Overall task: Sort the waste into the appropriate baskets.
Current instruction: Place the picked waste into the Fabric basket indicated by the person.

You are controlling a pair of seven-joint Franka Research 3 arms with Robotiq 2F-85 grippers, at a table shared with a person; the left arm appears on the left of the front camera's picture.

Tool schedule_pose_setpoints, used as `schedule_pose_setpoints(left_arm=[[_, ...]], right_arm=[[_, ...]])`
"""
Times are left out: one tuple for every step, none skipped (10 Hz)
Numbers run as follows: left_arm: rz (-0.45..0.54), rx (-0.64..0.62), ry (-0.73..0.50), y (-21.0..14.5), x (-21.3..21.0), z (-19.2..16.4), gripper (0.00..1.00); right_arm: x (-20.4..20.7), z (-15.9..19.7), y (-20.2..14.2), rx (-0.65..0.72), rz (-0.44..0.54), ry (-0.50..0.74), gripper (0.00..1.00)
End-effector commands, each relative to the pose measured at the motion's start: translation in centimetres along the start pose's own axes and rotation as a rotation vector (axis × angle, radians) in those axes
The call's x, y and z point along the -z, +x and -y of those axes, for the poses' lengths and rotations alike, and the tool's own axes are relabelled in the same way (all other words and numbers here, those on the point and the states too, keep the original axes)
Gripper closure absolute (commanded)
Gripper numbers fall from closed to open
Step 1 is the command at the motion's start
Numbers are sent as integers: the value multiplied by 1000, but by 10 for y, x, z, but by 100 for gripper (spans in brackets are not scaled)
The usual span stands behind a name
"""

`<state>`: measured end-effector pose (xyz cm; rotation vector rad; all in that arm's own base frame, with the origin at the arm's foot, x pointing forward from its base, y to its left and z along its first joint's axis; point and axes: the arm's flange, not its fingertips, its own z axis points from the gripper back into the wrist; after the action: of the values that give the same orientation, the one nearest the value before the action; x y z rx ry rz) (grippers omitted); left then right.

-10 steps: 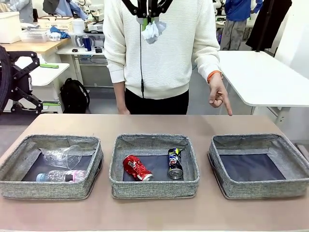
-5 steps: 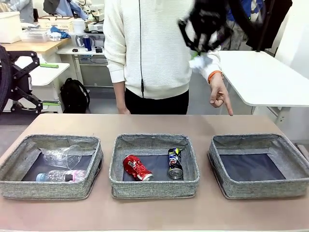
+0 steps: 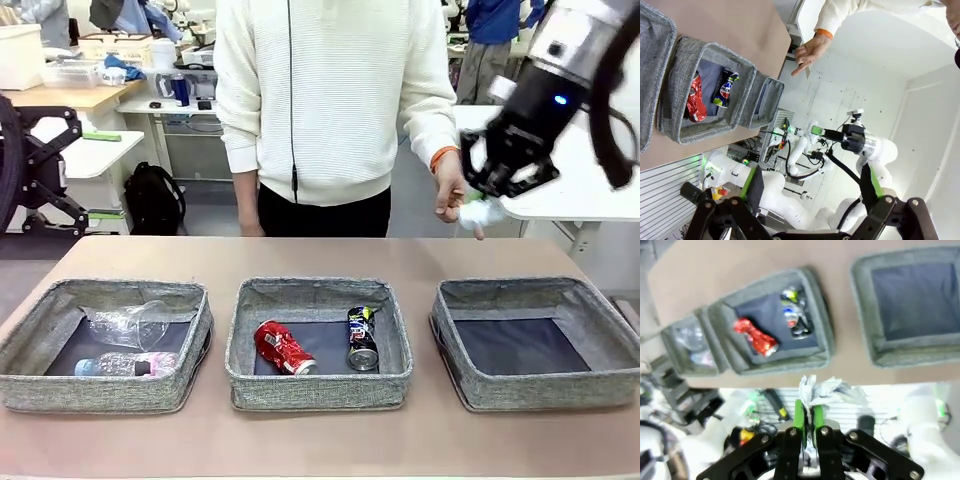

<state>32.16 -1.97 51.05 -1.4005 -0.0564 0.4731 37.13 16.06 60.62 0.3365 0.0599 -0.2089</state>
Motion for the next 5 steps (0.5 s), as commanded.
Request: schedule_pose_setpoints(left_arm=[[3, -5, -10, -1, 0, 2, 0], [3, -5, -10, -1, 0, 2, 0], [3, -5, -10, -1, 0, 2, 0], [3, -5, -10, -1, 0, 2, 0], [3, -5, -10, -1, 0, 2, 0]], right_arm=[[12, 27, 2, 33, -17, 5, 93], [12, 25, 12, -38, 19, 12, 93], [21, 60, 24, -63, -3, 77, 93], [29, 85, 26, -70, 6, 44, 93], [39, 119, 22, -103, 30, 4, 93]])
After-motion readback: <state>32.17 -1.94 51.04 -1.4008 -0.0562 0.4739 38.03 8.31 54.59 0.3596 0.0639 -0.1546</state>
